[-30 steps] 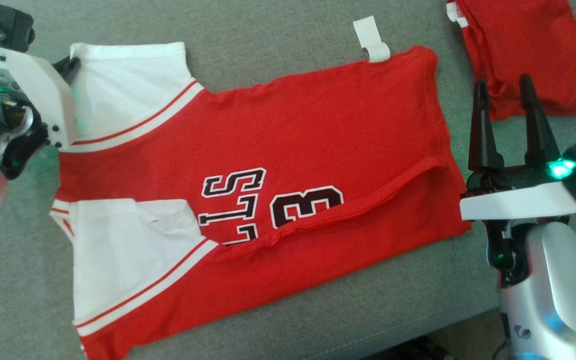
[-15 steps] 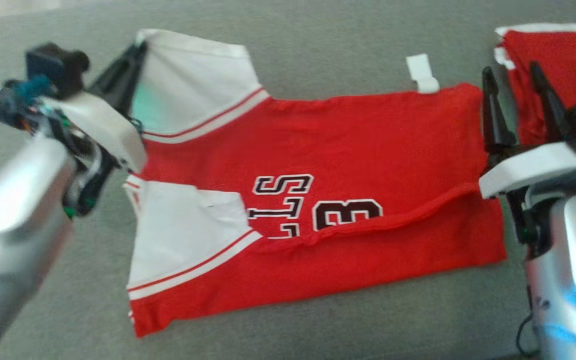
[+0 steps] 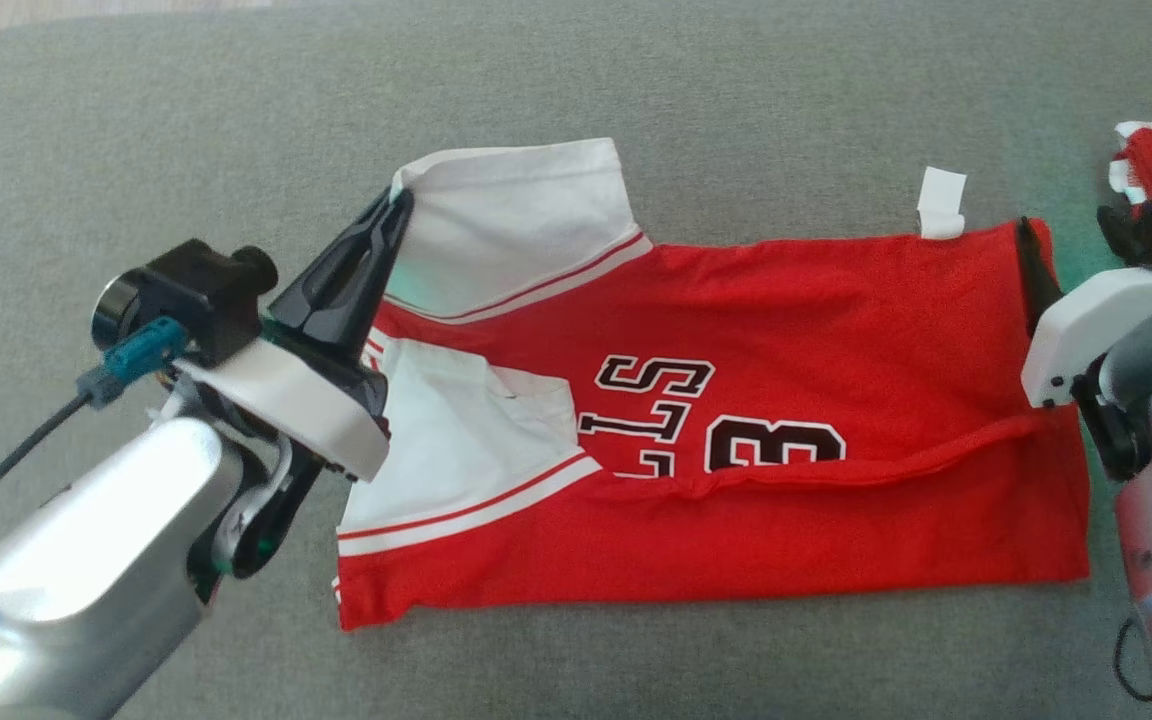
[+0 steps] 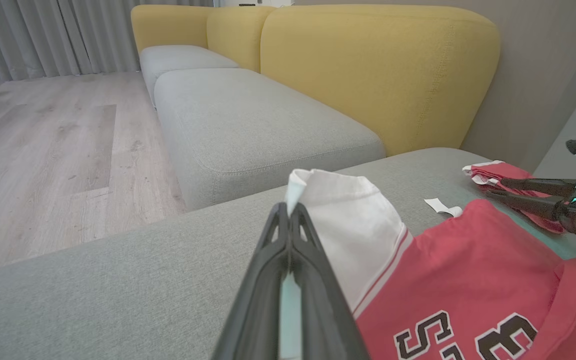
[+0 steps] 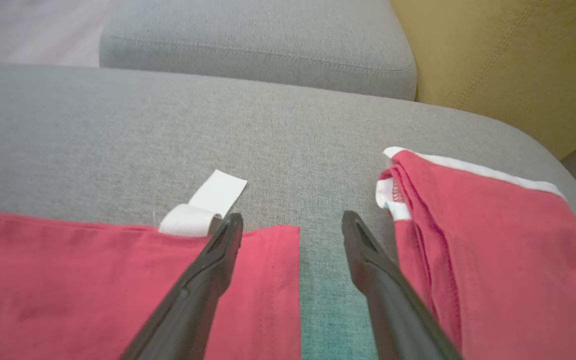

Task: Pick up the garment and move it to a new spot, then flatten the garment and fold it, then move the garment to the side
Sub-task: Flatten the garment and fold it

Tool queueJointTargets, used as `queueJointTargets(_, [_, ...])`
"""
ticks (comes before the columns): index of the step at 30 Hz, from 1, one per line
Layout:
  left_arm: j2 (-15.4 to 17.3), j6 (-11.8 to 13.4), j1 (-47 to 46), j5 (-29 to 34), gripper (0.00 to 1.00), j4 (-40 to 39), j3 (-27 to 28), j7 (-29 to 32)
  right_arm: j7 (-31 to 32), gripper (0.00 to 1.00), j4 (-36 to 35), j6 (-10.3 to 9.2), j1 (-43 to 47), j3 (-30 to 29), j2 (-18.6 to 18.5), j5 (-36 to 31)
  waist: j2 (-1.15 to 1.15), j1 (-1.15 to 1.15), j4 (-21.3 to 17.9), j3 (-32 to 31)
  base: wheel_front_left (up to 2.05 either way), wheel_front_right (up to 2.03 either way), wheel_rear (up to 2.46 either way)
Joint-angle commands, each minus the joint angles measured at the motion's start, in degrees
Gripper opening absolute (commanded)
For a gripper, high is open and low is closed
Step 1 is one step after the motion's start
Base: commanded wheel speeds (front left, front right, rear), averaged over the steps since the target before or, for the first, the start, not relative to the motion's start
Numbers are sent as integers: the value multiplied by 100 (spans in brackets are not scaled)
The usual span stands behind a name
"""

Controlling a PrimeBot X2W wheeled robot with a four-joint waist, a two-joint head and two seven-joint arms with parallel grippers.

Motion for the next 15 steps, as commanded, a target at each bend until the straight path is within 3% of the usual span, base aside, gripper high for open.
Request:
queueJointTargets(1, [252,58,-166,42,0,-232,251,11,-63,100,-45,37,-232,119,-115,-169,0,1,27,23,0,0,0])
queueJointTargets(15, [293,99,-320,153,0,-544,202,125,-109,100,1399,37,-961,90,-23,-535,0,1,74,385,0,0,0])
